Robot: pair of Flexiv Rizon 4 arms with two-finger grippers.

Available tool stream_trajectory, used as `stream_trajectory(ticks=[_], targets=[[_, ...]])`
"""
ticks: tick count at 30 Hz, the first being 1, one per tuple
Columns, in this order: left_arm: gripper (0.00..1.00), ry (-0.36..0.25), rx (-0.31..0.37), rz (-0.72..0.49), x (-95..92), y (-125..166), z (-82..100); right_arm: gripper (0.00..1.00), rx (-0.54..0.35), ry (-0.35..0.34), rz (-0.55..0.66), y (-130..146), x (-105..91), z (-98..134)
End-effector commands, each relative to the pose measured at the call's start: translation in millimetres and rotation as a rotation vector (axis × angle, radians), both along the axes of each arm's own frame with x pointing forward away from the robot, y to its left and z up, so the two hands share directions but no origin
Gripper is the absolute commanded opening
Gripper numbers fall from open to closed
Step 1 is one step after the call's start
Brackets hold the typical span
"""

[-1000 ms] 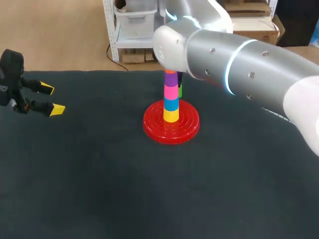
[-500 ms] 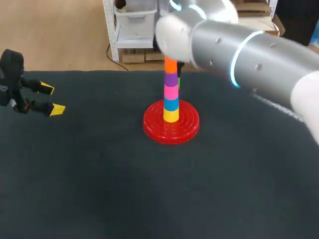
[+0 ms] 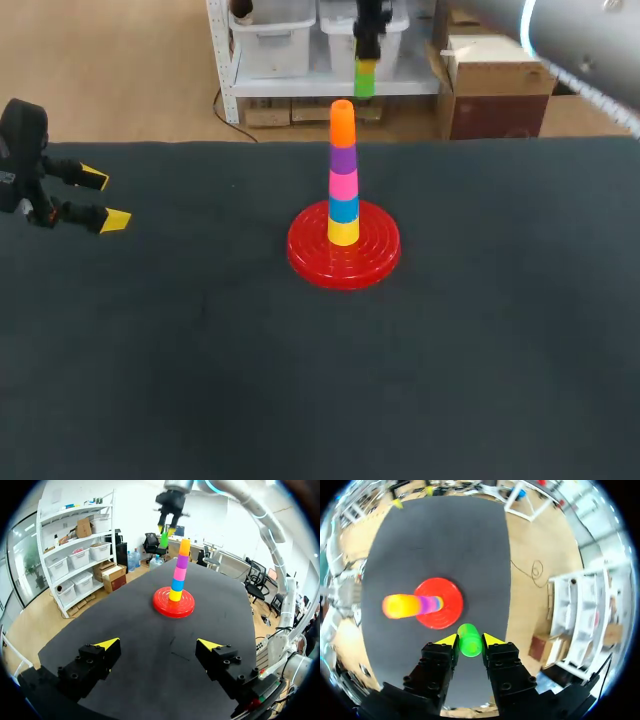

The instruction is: Pick up and stack the cylinders on the red base in this order: pink,purple,orange,green

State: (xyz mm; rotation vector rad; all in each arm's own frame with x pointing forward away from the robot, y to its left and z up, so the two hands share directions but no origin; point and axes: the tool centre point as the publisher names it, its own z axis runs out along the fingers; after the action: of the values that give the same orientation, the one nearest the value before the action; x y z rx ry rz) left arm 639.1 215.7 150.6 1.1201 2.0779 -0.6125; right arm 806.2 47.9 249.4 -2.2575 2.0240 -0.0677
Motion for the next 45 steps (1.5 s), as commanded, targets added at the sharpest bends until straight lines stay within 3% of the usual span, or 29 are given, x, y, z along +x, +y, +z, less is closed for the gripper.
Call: stream_trajectory(ticks=[1,8,23,37,45], targets=[[1.0,-0.004,-0.003,-0.002,0.1,1,-1.7,0.0,-0.029,-0.072,0.055,7,-33.6,46],[1.0,-0.004,-0.003,-0.002,0.1,1,-1.7,0.0,-0.035,-0.081,0.107,16,-52.2,56],[1.0,-0.004,-0.003,-0.002,0.1,1,-1.7,0.0,0.005,-0.036,0.131,25,-74.8,45],[1.0,-0.004,-0.003,-0.002,0.1,1,-1.7,0.0,-0.01,0.047,0.142,29,-74.5,26],[1.0,-0.004,-0.003,-0.002,0.1,1,-1.7,0.0,-0.014,0.059,0.151,32,-76.3,23]])
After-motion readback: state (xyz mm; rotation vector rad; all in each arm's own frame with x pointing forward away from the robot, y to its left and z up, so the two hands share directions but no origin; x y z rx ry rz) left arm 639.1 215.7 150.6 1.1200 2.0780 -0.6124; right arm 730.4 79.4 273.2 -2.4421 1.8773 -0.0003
